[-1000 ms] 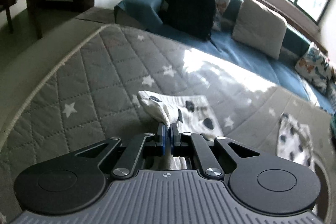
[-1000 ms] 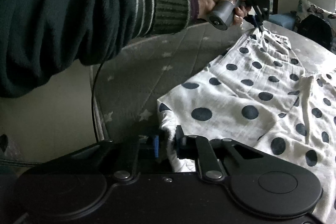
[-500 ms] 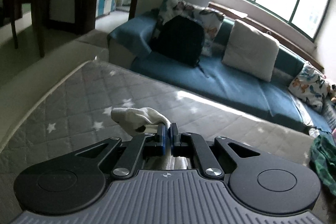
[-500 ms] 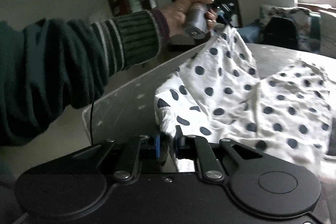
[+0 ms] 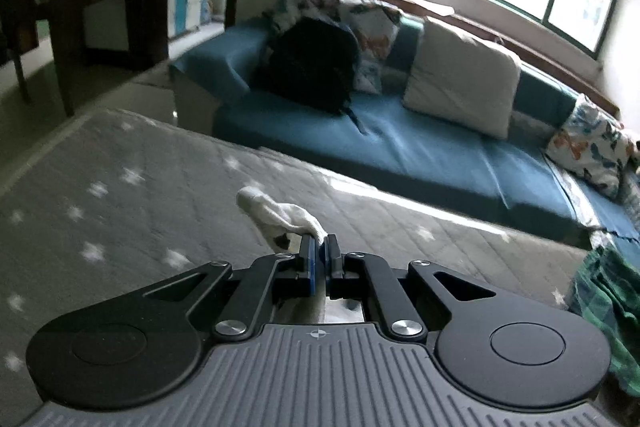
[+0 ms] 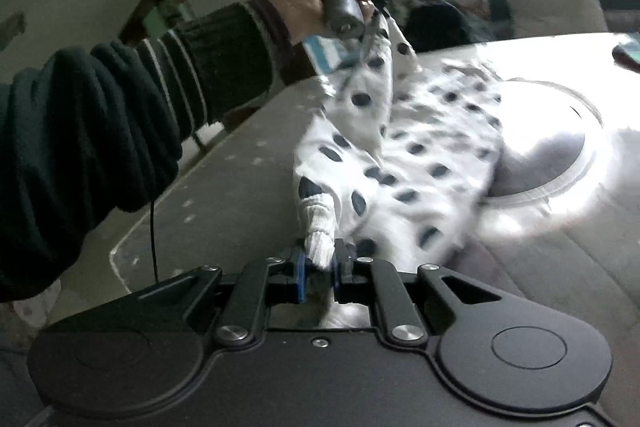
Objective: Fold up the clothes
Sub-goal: 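Lift the held pant leg with the left gripper and lay it over the other leg, then open both grippers and release the stacked pant legs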
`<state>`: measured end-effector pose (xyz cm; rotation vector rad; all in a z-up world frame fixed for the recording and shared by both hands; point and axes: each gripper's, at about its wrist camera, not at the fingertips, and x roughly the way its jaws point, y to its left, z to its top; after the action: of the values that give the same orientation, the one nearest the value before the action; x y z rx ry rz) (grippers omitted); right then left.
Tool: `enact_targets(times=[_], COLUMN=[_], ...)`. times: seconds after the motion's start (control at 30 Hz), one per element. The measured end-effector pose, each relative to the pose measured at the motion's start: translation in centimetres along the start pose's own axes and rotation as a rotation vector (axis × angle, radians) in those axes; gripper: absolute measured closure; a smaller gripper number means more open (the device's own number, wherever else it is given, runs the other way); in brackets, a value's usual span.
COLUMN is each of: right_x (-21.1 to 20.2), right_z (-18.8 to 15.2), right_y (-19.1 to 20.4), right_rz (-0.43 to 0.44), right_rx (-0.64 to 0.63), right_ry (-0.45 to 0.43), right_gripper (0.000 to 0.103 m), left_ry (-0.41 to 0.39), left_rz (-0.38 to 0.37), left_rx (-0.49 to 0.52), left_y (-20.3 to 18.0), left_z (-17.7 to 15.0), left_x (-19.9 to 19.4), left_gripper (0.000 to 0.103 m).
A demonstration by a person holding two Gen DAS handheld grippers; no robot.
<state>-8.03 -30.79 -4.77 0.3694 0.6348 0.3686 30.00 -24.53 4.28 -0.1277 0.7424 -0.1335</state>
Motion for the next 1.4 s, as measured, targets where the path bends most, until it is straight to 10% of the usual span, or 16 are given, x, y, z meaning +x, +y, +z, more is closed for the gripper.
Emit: enact_targets(times=[0.27,0.4,0.57,0.93,1.4], right_x=[-0.6,-0.3,-0.5,-1.2,-2.3], right_z=[-0.3,-0.2,0.0,-0.3,-1.7], right_y=[-1.5,-1.5,-1.4,-1.1,0.4], right_rz=[0.005,0.002,0.000,0.014,-0.051], right_rx=[0.004,0.001,-0.013,-0.008,-0.073], right_ry=[0.043,0.052,0.057,0.050,0.090], right_gripper=[0.089,0.089,0.089,0.089,0.090], left_ry=[0.097,0.079,0.057,0.012,0.139], left_rz=[-0.162,-0.214,-0.226,-0.257,-0.258], left_rx=[0.105,0.172,0.236,0.325,0.372], left_y=[-2.7,-2.6,-2.5,4.3,13.3], left_z=[-2.3,-2.7,-3.2,-6.7,-20.1], left_x=[2.7,2.1,0.8,-8.3,-19.5], left_gripper=[0.093,0.064,0.060,0.045,0.043])
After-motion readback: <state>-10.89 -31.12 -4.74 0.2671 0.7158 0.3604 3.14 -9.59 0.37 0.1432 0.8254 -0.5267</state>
